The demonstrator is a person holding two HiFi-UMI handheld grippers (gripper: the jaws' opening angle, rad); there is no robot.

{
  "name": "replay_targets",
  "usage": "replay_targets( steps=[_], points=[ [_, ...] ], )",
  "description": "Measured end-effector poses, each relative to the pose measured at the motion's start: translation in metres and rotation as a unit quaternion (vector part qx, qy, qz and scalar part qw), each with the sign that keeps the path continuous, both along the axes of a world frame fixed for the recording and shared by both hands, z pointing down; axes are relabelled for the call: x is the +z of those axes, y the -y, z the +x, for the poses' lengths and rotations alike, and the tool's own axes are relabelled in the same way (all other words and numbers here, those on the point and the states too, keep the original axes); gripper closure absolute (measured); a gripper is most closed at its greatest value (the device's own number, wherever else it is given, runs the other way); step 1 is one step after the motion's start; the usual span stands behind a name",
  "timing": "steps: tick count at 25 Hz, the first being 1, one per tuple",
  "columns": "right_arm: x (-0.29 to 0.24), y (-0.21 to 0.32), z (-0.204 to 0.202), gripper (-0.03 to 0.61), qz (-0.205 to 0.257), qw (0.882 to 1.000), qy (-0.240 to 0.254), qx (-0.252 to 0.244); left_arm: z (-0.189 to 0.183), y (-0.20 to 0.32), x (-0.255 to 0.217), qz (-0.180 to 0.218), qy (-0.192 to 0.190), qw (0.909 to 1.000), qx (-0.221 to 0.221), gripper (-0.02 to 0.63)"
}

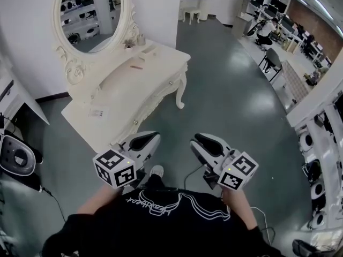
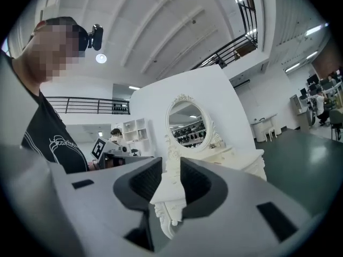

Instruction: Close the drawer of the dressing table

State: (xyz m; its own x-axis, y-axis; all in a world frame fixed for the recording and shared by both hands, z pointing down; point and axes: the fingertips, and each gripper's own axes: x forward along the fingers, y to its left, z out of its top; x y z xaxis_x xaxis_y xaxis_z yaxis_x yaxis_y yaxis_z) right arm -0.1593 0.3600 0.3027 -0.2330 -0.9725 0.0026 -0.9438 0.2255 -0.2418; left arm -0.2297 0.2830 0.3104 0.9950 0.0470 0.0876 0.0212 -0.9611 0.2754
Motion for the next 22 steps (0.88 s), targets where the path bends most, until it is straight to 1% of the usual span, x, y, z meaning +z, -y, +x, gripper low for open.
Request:
replay_targets(
  steps=[1,3,6,8,13,18,22],
  points=[
    [0.001,0.000,0.001,0.460,-0.002,1.000,0.002,-0.001,0.002,0.000,0.000,-0.002,0.001,1.0000,0.002,0.609],
    [0.004,0.002,0.003,0.446,-0.007,1.000,-0.009,0.007,0.004,0.001,0.002,-0.008,0.002,1.0000,0.005,0.609],
    [0.007,0.007,0.009,0.368,-0.015,0.999,-0.029,0.021,0.009,0.004,0.005,-0.009,0.004,0.9999,0.007,0.609],
    [0.007,0.011,0.017,0.347,-0.014,0.999,-0.030,0.033,0.013,0.008,0.007,-0.008,0.005,0.9999,0.008,0.609],
    [0.010,0.030,0.043,0.318,-0.012,0.998,-0.035,0.058,0.028,0.029,0.011,-0.009,0.002,0.9999,0.006,0.609],
    [0.018,0.060,0.063,0.311,-0.020,0.998,-0.034,0.056,0.049,0.061,0.020,-0.012,0.009,0.9999,-0.001,0.609],
    [0.026,0.097,0.087,0.310,-0.027,0.998,-0.033,0.051,0.077,0.098,0.026,-0.015,0.012,0.9998,-0.005,0.609]
  ],
)
